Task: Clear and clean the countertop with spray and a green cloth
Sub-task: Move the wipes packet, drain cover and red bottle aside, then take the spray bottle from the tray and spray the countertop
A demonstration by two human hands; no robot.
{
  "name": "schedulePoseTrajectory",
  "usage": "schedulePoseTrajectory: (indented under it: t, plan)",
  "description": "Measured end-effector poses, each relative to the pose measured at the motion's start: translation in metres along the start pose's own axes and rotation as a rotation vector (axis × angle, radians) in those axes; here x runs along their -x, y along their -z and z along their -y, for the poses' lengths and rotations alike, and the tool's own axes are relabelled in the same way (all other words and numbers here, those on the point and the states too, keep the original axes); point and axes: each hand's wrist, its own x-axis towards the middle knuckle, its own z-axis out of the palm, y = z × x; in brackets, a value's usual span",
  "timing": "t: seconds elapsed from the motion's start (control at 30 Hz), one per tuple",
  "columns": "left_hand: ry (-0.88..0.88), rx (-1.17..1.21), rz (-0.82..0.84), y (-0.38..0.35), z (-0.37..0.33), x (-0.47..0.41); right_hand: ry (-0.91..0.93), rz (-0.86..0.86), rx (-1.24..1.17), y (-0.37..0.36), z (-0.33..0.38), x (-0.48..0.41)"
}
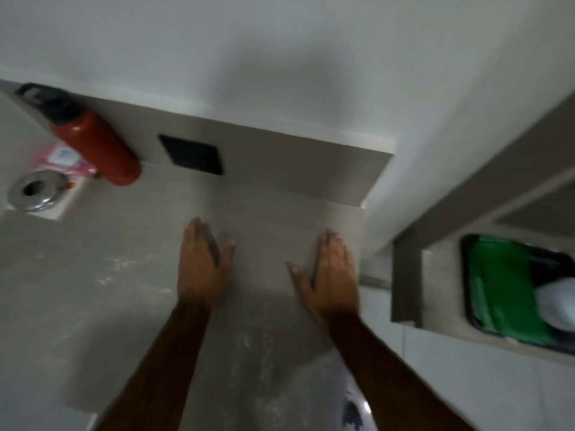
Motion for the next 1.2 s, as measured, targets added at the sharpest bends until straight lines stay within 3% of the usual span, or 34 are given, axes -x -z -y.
schedulePoseTrajectory:
  t: [0.1, 0.17, 0.3, 0.5, 0.57, 0.87, 1.2]
  plan:
    - [-0.144, -0.077, 0.134, -0.044, -0.042, 0.059, 0.037, 0.024, -0.107, 0.025, -0.025, 0.019]
    - [-0.316, -0.078, 0.25, -0.089, -0.105, 0.11, -0.091, -0.053, -0.127, 0.066, -0.089, 0.059]
    - [-0.476, -0.1, 0.345, -0.131, -0.146, 0.144, -0.241, -0.153, -0.206, 0.082, -0.146, 0.122]
    - [-0.744, -0.163, 0.527, -0.206, -0.261, 0.185, -0.638, -0.609, -0.323, 0.161, -0.276, 0.165]
    - [-0.808, -0.218, 0.559, -0.231, -0.292, 0.186, -0.705, -0.673, -0.41, 0.184, -0.313, 0.151]
    - [-0.838, -0.503, 0.655, -0.31, -0.343, 0.181, -0.443, -0.486, -0.684, 0.236, -0.387, 0.053]
    - [-0.871, -0.621, 0.621, -0.3, -0.342, 0.181, -0.262, -0.536, -0.645, 0.239, -0.337, 0.07]
